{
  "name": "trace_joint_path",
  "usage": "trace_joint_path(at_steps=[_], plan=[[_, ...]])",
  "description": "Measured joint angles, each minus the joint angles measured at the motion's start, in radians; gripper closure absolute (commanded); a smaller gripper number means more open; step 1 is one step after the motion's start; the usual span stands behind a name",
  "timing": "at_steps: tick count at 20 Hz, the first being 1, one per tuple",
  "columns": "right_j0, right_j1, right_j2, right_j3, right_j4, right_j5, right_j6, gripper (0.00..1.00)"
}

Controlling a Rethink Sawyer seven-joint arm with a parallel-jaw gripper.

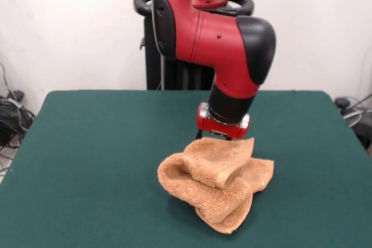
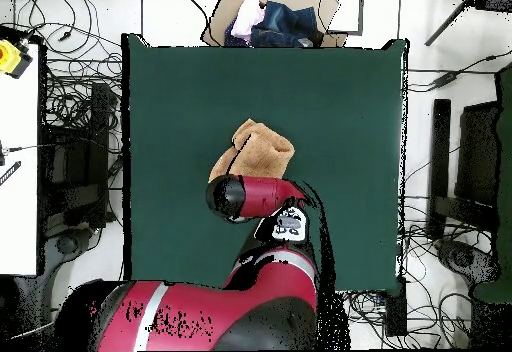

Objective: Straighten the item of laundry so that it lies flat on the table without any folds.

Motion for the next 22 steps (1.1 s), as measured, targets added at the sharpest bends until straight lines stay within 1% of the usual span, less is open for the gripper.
trace_joint_path(at_steps=[7,11,18,22], plan=[[0.013,0.018,-0.010,-0.046,0.002,0.073,0.000,0.00],[0.025,0.025,-0.019,-0.061,0.002,0.091,0.000,0.00],[0.037,0.029,-0.030,-0.066,0.002,0.092,0.000,0.00],[0.059,0.033,-0.047,-0.072,0.002,0.091,0.000,0.00]])
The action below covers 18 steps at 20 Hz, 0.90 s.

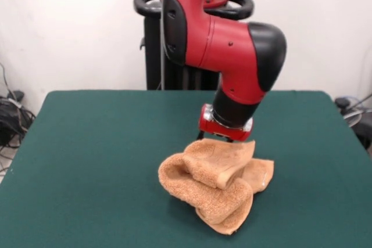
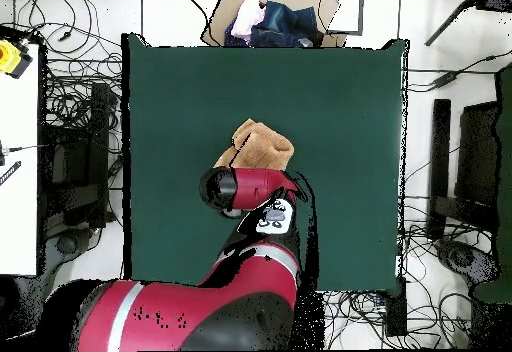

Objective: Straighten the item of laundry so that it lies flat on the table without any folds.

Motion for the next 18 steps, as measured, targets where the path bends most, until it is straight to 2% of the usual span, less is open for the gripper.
trace_joint_path(at_steps=[9,18], plan=[[0.036,-0.003,-0.021,-0.006,0.009,-0.001,0.000,0.00],[0.056,-0.062,-0.023,-0.006,0.036,-0.001,0.000,0.00]])
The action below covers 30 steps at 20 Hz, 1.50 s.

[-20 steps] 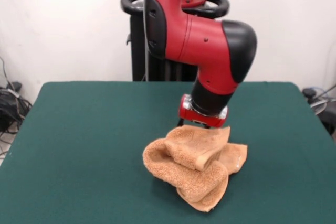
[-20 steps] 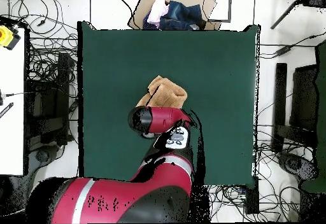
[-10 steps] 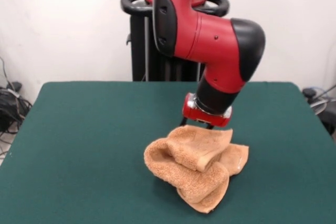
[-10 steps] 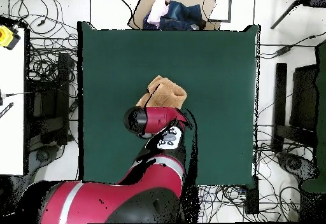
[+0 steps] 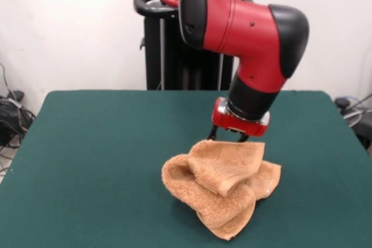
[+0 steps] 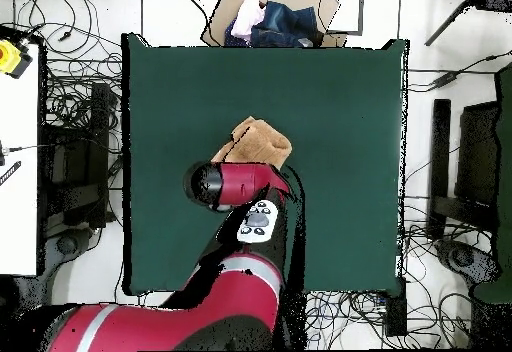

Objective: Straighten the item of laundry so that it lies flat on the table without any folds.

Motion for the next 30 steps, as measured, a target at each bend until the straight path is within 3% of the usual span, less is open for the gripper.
trace_joint_path(at_steps=[16,30], plan=[[0.013,-0.076,-0.004,0.001,0.021,0.000,0.000,0.00],[0.045,-0.065,-0.014,0.000,0.023,0.000,0.000,0.00]])
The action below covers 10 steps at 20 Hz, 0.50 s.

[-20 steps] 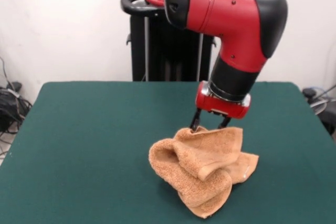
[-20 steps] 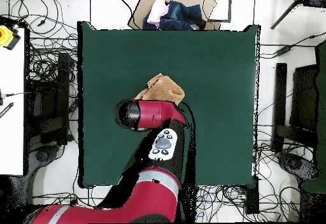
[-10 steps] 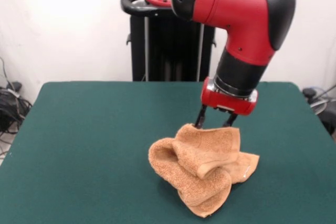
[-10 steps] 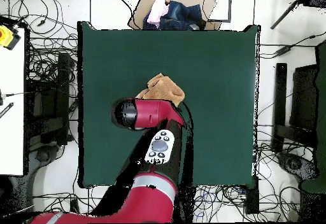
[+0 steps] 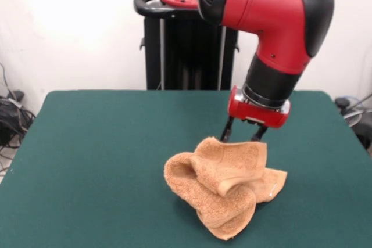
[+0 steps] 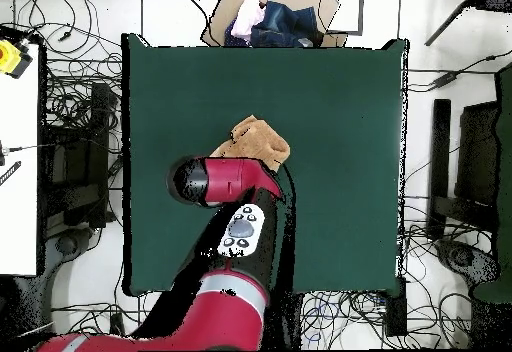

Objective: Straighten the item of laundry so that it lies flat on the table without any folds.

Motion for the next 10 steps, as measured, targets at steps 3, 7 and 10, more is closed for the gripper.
trace_joint_path(at_steps=[3,7,10], plan=[[0.006,0.019,-0.015,0.000,0.000,0.000,0.000,0.00],[0.012,0.041,-0.028,0.000,0.000,0.000,0.000,0.00],[0.018,0.056,-0.036,0.000,0.001,-0.001,0.000,0.00]])
